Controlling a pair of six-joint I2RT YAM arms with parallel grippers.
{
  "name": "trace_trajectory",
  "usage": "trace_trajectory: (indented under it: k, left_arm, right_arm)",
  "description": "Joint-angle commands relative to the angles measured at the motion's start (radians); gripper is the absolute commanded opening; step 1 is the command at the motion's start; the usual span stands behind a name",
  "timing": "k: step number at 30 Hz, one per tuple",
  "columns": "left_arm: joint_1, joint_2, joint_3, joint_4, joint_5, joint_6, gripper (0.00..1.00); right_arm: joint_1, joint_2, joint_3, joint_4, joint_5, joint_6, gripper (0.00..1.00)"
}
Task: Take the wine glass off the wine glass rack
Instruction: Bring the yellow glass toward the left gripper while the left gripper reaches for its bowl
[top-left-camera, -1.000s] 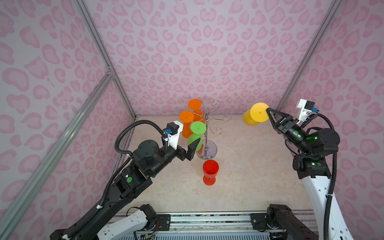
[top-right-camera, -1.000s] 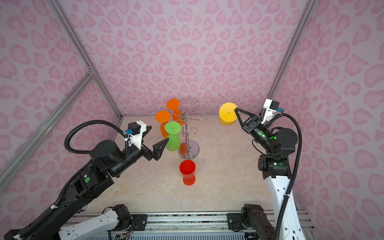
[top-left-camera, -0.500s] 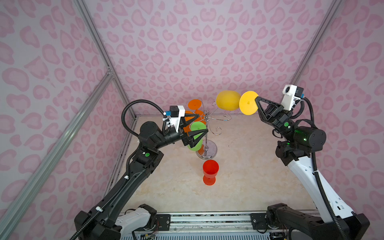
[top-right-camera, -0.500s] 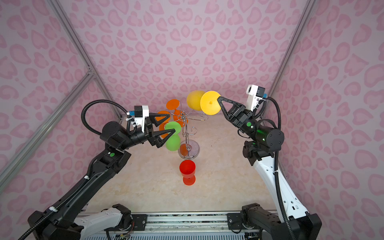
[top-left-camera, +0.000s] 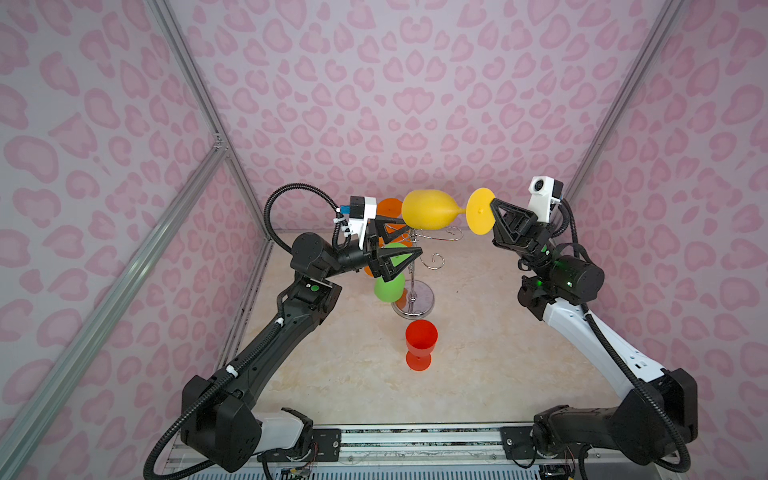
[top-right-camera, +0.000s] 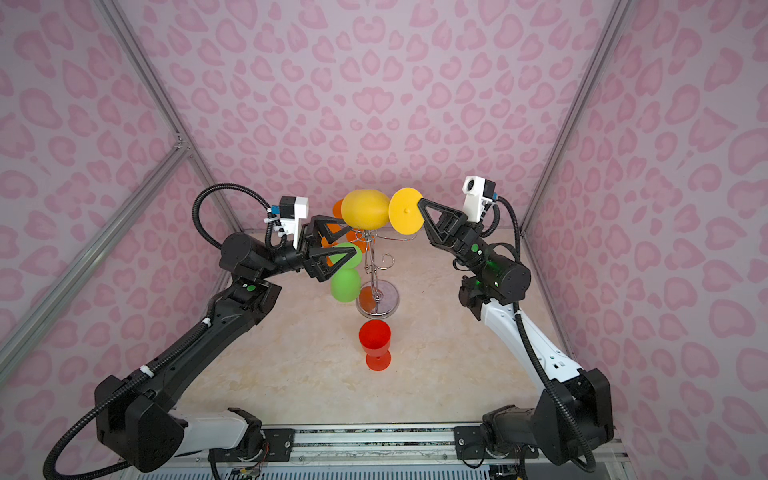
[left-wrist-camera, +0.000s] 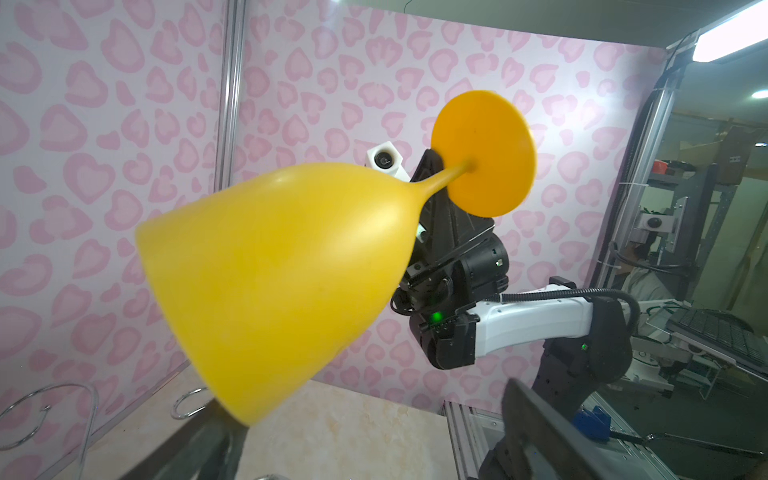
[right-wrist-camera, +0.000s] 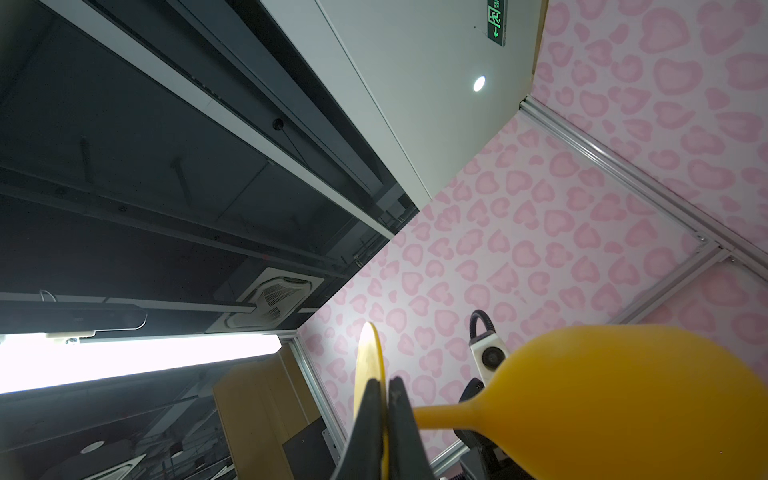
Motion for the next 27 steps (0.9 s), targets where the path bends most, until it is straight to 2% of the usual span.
trace_trajectory:
  k: [1, 10, 21, 27]
  left_arm:
    - [0.002, 0.01, 0.014, 0.08, 0.013, -0.033, 0.89]
    - [0.002, 0.032, 0.012, 0.135, 0.007, -0.069, 0.76]
    - [0.002, 0.037, 0.003, 0.179, 0.008, -0.105, 0.33]
    - [0.002, 0.023, -0.014, 0.192, 0.007, -0.109, 0.21]
  right_arm:
    - [0.01, 0.02, -0.006, 0.123, 0.02, 0.064, 0.0]
    - [0.016, 0.027, -0.023, 0.123, 0.022, 0.06, 0.0]
    - [0.014, 0.067, -0.058, 0.124, 0.012, 0.048, 0.0]
    - [-0.003, 0.083, -0.075, 0.124, -0.003, 0.052, 0.0]
